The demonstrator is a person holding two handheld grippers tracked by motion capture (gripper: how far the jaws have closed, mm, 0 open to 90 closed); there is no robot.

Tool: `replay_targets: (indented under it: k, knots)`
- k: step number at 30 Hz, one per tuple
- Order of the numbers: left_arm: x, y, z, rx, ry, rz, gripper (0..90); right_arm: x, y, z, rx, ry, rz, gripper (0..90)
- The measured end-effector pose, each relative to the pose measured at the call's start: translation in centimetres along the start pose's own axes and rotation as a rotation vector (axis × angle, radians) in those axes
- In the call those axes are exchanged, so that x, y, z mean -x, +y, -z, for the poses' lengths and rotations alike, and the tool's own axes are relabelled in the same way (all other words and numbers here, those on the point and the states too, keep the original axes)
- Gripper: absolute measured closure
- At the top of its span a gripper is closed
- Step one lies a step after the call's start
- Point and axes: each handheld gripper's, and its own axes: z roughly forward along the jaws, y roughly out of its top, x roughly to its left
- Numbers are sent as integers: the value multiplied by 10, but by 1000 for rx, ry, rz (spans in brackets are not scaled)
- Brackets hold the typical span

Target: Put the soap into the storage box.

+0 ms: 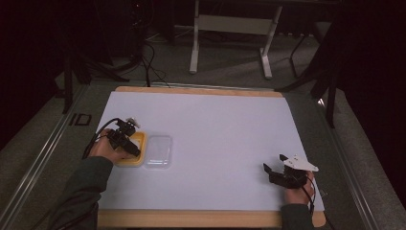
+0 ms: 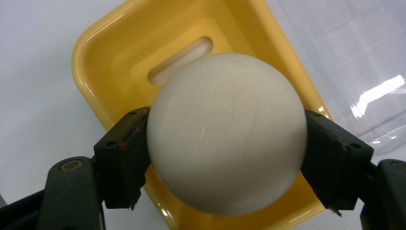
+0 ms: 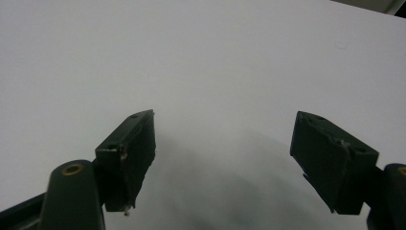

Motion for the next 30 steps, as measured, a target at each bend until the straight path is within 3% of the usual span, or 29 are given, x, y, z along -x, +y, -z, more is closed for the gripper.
replay_targets:
  k: [12,21,25,30]
  knots:
    - [1,-1,10,56,-24,-37,181,0,0,0,0,2,3,232]
    - [4,-1,25,107,8,-57,215,0,0,0,0,2,3,232]
    - [5,-3,32,136,15,-48,308,0,0,0,0,1,3,232]
    - [10,-3,35,159,14,-62,339,0,0,0,-2,2,0,232]
